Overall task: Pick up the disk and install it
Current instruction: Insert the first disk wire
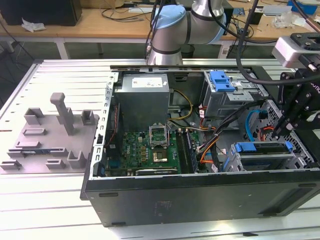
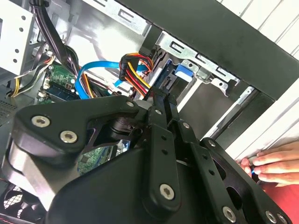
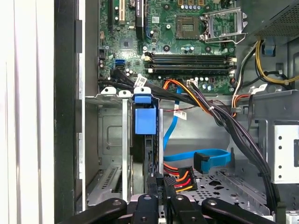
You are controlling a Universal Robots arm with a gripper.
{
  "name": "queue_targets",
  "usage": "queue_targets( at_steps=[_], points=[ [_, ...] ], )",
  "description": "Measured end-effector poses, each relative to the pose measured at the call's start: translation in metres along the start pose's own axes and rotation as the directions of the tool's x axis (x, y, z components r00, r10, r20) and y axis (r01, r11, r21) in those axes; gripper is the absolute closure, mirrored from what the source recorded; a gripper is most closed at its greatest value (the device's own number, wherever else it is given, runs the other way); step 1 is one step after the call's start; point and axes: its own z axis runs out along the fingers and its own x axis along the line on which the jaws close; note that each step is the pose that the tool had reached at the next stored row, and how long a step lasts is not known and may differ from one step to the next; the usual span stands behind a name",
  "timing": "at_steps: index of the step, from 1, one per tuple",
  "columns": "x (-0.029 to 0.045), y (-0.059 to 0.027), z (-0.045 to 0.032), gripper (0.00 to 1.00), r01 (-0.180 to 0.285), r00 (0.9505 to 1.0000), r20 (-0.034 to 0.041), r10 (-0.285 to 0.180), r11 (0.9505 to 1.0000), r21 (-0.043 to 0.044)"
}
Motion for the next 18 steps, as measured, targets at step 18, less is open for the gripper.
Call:
queue_targets(
  at_steps=[18],
  points=[
    [0.001, 0.0057, 0.0022, 0.83, 0.001, 1.0, 0.0002, -0.001, 0.9997, 0.025]
  ],
)
